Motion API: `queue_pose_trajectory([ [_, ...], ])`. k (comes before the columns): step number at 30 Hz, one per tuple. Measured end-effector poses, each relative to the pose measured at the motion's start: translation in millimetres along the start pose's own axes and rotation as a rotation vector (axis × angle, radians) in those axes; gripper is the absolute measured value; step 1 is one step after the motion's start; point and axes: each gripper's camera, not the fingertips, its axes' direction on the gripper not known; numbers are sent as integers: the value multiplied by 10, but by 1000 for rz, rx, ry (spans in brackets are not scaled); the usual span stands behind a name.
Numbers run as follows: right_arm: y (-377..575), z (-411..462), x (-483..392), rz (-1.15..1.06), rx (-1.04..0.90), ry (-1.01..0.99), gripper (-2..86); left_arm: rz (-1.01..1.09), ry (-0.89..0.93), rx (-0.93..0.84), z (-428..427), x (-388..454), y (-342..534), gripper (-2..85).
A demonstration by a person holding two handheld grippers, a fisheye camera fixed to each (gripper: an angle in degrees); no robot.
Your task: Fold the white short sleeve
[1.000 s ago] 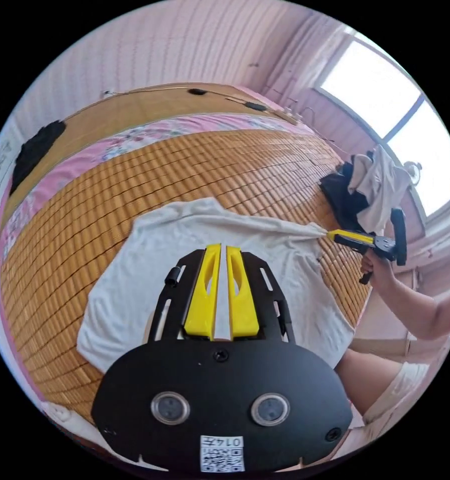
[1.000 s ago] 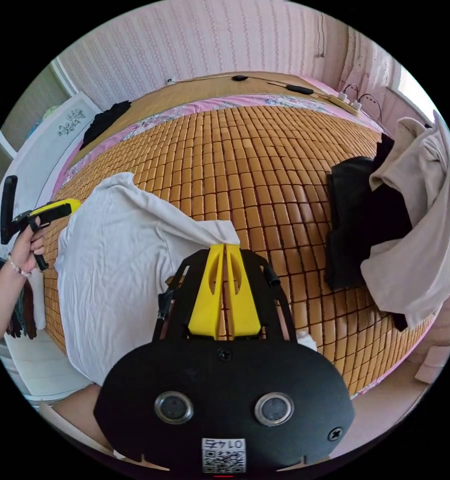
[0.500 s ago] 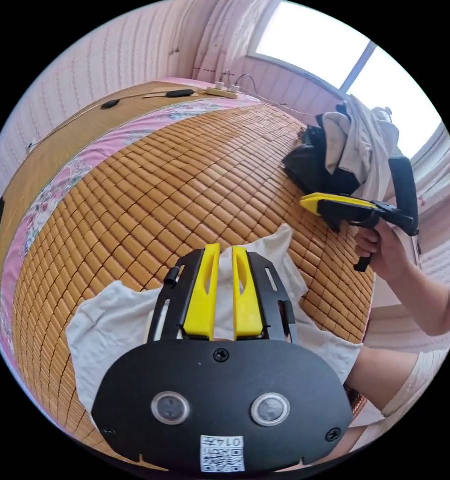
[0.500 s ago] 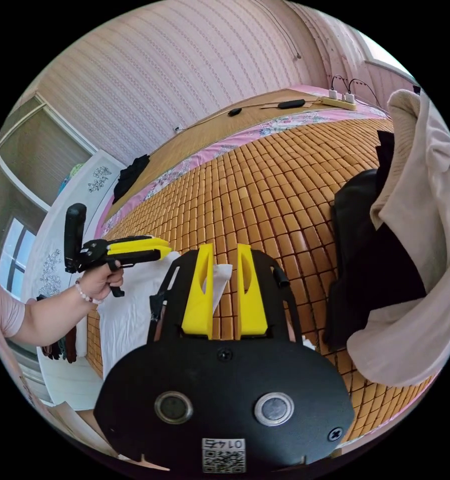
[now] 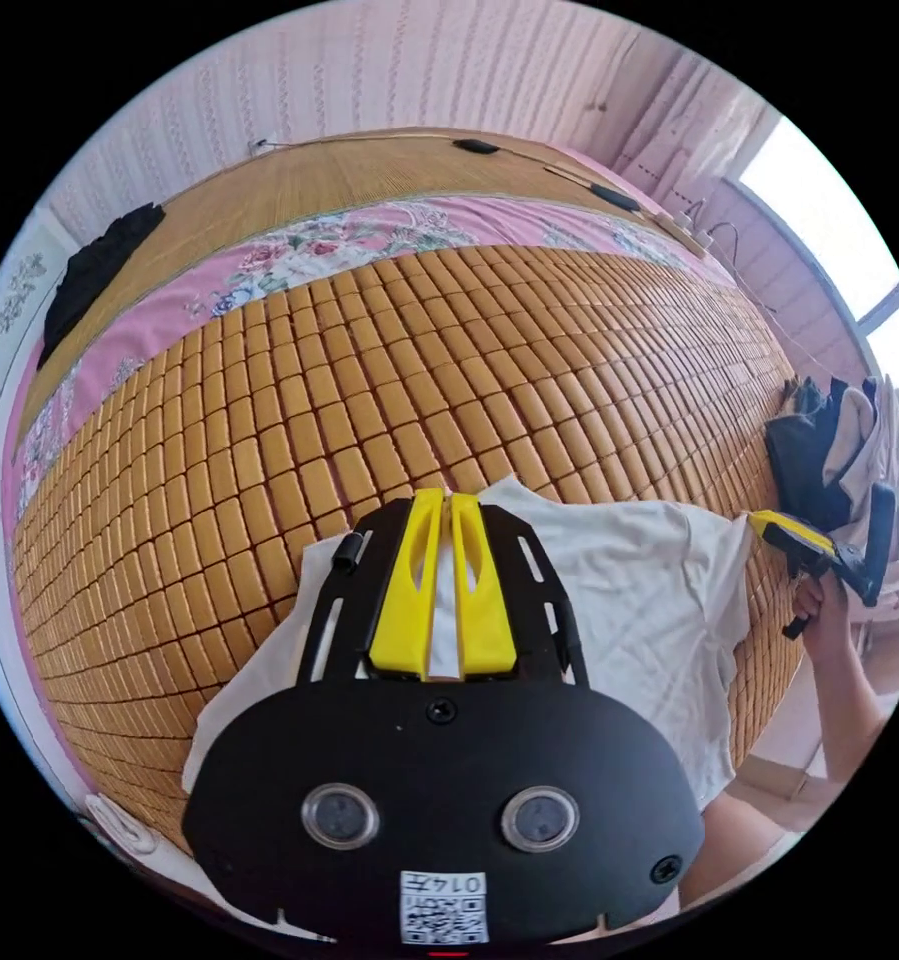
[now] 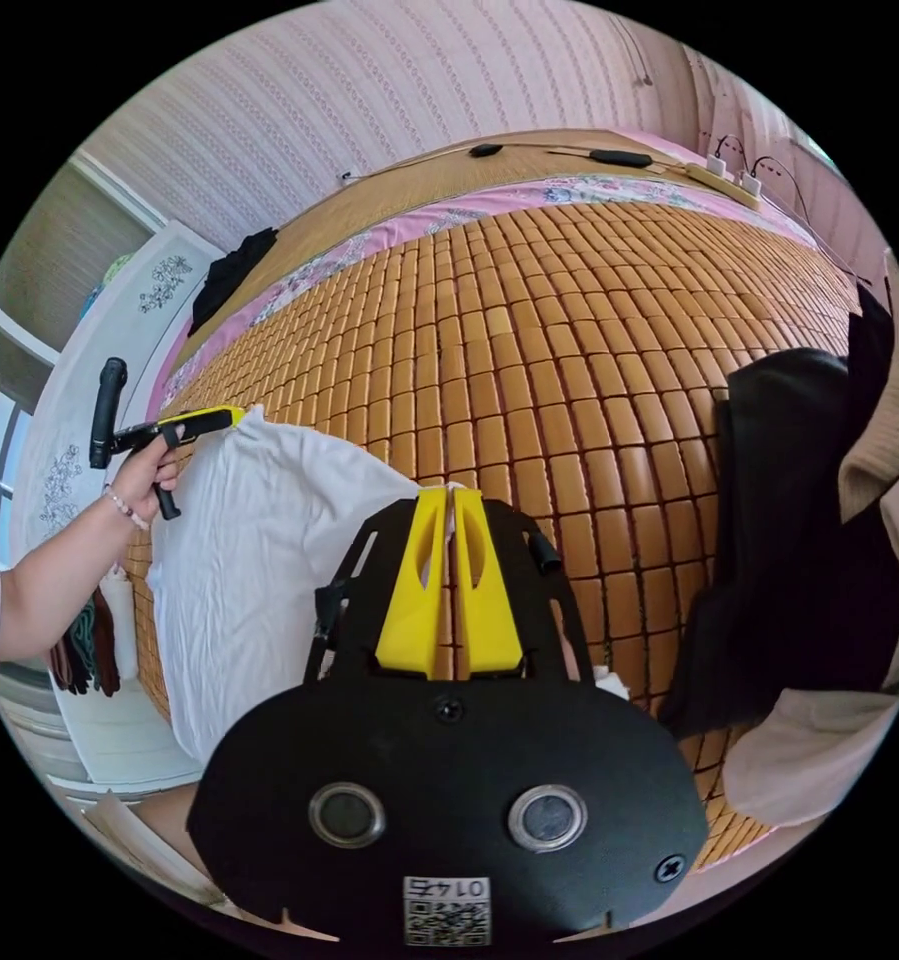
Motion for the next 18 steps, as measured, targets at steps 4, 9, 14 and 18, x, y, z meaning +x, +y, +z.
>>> queue_pose_trajectory([
  [4, -125, 83, -119, -13, -26, 65, 13, -35, 2, 8, 61, -97, 17, -7],
  [9, -144, -49, -313, -40, 34, 208, 41, -46, 41, 18, 6, -244, 122, 12],
  [14, -39, -132, -455, -60, -11, 129, 47, -47, 72, 125, -391, -453, 337, 57],
  [18, 85, -155, -697, -85, -57, 132, 49, -73, 53, 242, -957, -677, 870, 34],
])
